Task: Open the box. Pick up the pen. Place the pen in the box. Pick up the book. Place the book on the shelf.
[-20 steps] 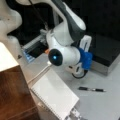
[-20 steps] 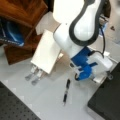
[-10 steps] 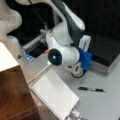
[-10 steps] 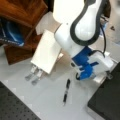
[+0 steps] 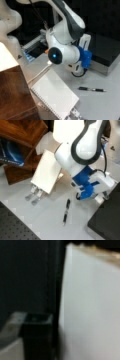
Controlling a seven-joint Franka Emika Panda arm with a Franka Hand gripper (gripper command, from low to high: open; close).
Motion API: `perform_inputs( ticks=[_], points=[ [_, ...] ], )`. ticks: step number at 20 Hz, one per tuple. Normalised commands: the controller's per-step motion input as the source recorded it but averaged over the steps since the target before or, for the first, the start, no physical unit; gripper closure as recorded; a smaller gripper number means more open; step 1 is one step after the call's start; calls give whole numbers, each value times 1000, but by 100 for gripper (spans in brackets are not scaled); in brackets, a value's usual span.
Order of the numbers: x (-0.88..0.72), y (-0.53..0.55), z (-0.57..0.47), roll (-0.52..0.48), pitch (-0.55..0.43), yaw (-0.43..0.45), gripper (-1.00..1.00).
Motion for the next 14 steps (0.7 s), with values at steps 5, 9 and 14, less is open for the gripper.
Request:
perform_inputs(
  ticks=[5,9,14],
  points=[
    [-128,96,-13,-116,-24,-133,100],
    [-73,139,52,-201,-18,-94,100],
    [-21,268,214,-221,-35,-91,100]
  ],
)
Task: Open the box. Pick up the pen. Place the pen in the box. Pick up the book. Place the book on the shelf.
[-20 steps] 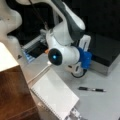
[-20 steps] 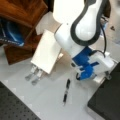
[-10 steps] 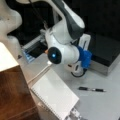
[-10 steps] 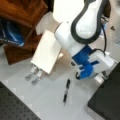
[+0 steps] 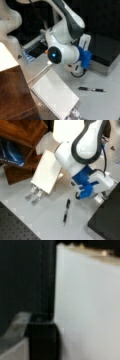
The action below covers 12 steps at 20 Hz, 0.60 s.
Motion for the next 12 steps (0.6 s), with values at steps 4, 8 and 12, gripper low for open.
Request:
perform_inputs(
  ticks=[4,8,12],
  points=[
    [32,478,497,-256,-36,-23,100],
    [66,657,639,-284,17,17,100],
    [121,784,644,-297,34,110,100]
  ],
)
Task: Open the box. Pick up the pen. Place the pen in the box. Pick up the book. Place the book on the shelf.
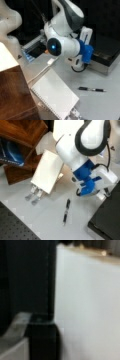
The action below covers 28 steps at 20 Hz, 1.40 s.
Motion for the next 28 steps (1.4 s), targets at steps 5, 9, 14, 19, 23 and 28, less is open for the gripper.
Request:
perform_inputs(
  ticks=[5,9,14,19,23,28],
  points=[
    [143,803,725,-316,26,153,100],
    [113,740,772,-348,16,104,100],
    [119,507,552,-288,3,94,100],
    [180,198,265,-166,19,86,100],
    [222,181,239,-102,33,49,100],
    [233,327,298,-79,38,21,100]
  ],
)
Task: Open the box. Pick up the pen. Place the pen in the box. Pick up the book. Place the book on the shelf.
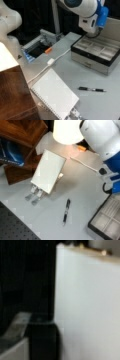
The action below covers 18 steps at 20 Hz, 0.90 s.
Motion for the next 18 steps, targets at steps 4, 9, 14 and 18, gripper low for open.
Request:
perform_inputs(
  ticks=[4,9,14,18],
  points=[
    [223,346,278,-61,39,11,100],
    [241,273,201,-74,55,23,-100],
    [248,221,109,-76,51,33,-100],
    [188,221,-9,-122,36,33,-100]
  ],
)
